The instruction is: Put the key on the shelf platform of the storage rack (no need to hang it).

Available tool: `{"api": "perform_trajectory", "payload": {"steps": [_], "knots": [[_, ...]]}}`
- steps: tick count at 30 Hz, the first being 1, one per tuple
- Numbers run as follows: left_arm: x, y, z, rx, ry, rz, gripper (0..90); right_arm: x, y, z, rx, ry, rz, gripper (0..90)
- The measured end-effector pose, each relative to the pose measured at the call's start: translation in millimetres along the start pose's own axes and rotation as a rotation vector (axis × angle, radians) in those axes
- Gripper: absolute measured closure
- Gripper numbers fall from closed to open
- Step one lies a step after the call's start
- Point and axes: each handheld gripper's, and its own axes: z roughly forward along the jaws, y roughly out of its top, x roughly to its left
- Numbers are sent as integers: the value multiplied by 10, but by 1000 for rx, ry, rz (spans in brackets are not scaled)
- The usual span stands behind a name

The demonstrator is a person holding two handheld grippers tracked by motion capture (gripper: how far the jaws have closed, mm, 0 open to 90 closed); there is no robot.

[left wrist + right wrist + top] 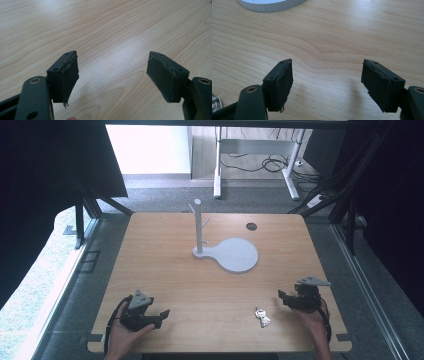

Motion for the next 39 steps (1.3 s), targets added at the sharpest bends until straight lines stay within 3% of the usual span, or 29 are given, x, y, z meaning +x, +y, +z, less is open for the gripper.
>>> {"api": "perform_trajectory", "payload": {"steps": [9, 19, 29, 39], "knots": [[-22, 4, 16, 4, 0, 6, 258, 52, 13, -29, -3, 7, 1, 288], [-21, -2, 26, 5, 1, 3, 259, 99, 24, -29, 3, -41, -2, 345], [-27, 5, 22, 12, -1, 8, 262, 73, 44, -60, 30, 11, 12, 343], [-19, 20, -14, 1, -3, 4, 262, 168, 137, -193, 106, 68, -47, 386]]}}
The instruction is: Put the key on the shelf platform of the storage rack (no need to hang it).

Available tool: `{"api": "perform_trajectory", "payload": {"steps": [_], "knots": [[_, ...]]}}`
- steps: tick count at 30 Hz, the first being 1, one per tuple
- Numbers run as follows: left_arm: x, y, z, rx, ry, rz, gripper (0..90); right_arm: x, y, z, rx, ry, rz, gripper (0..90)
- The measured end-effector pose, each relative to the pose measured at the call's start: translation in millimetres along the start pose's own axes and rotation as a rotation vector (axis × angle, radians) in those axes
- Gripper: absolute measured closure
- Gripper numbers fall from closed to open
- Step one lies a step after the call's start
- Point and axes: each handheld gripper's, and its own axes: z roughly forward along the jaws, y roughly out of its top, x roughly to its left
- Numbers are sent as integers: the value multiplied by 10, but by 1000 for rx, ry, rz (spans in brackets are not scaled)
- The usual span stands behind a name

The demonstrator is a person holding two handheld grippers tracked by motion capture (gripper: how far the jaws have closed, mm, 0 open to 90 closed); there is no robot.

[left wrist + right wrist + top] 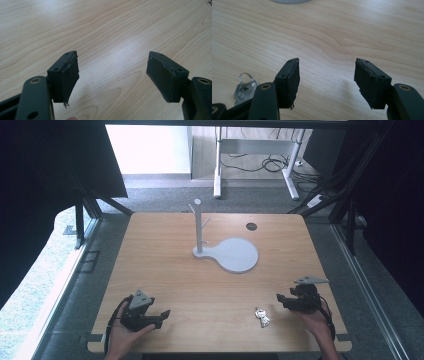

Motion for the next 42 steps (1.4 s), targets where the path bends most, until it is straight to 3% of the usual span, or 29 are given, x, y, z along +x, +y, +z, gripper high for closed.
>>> {"api": "perform_trajectory", "payload": {"steps": [7, 11, 19, 24, 42], "knots": [[19, 0, -17, -5, -5, -9, 262, 24, 80, -81, 27, 25, -15, 430], [24, 1, -15, -4, -5, -13, 262, 33, 136, -114, 54, 71, -17, 451], [20, 15, -42, -13, -7, -10, 262, 158, 296, -158, 139, 77, -93, 489], [33, 16, -61, -21, -11, -13, 262, 278, 362, -128, 206, 89, -131, 494], [53, 12, -64, -23, -17, -16, 263, 574, 401, 106, 340, 119, -207, 517]]}}
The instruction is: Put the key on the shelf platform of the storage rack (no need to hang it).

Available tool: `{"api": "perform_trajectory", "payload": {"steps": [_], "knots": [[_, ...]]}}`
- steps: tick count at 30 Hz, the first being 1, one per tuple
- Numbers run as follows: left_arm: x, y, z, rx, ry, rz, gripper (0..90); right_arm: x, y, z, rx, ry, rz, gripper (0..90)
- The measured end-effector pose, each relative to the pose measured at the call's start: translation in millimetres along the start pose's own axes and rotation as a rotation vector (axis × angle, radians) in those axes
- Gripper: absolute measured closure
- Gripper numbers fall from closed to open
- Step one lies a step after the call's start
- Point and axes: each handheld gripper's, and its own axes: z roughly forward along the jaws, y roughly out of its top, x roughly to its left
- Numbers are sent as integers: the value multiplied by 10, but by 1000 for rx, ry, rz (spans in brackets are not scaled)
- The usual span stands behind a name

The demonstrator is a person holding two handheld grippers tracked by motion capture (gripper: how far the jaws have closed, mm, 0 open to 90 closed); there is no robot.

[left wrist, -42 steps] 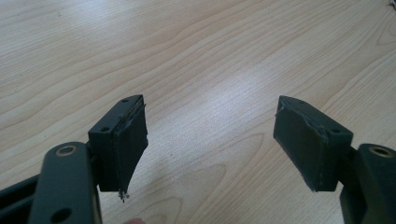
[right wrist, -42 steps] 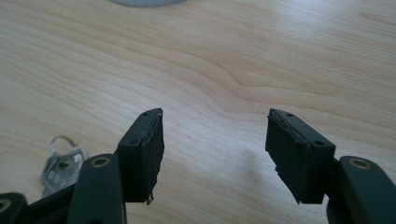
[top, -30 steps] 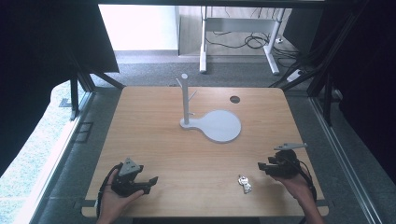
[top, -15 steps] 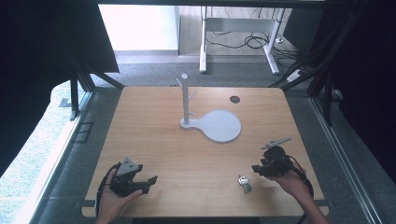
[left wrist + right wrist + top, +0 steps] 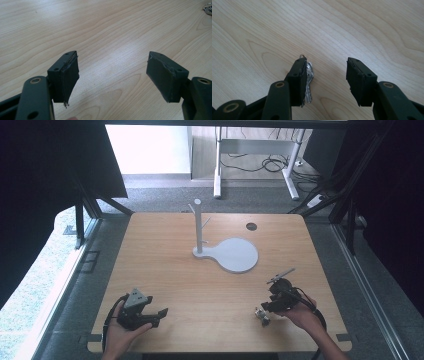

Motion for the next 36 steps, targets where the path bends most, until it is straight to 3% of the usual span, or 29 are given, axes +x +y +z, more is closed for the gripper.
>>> {"api": "perform_trajectory", "payload": {"steps": [11, 21, 36], "knots": [[-3, -2, 1, -1, 1, -1, 263, 83, 78, 47, 19, 35, -14, 551], [1, 0, -15, -7, 3, -3, 263, 174, 154, 156, 51, 33, -33, 585], [8, -6, -3, -1, 2, -4, 263, 175, 185, 296, 109, 46, -12, 673]]}}
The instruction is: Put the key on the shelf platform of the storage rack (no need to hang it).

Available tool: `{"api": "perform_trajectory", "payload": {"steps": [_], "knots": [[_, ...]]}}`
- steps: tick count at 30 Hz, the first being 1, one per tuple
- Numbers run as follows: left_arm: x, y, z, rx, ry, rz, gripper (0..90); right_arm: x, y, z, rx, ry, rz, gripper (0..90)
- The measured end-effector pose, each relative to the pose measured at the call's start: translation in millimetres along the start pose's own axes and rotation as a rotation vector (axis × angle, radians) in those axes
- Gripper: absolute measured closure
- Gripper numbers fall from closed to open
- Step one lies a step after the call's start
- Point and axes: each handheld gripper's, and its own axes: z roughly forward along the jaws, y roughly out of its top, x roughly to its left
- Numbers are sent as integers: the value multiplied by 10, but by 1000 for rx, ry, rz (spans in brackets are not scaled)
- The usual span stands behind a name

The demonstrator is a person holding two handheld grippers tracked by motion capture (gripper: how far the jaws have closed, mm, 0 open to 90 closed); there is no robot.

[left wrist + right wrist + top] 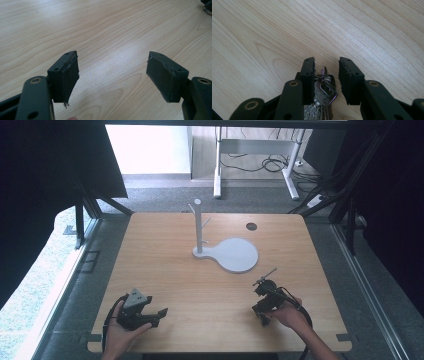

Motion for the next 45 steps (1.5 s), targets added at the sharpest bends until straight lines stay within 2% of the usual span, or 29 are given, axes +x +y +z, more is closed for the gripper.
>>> {"api": "perform_trajectory", "payload": {"steps": [10, 22, 30, 37, 45], "knots": [[-2, 0, 3, 1, -1, 3, 263, -34, 24, 8, -5, 1, 16, 702], [2, -1, 4, 2, 0, 4, 263, -21, -2, 41, 16, -8, 24, 719], [8, -2, 2, 3, 1, 4, 263, -15, -1, 47, 42, -10, 17, 802], [5, 0, 1, 4, 1, 5, 263, -9, -12, 29, 71, 10, 14, 886], [12, -2, -1, 3, 3, 2, 263, -14, -9, 12, 90, 11, 4, 894]]}}
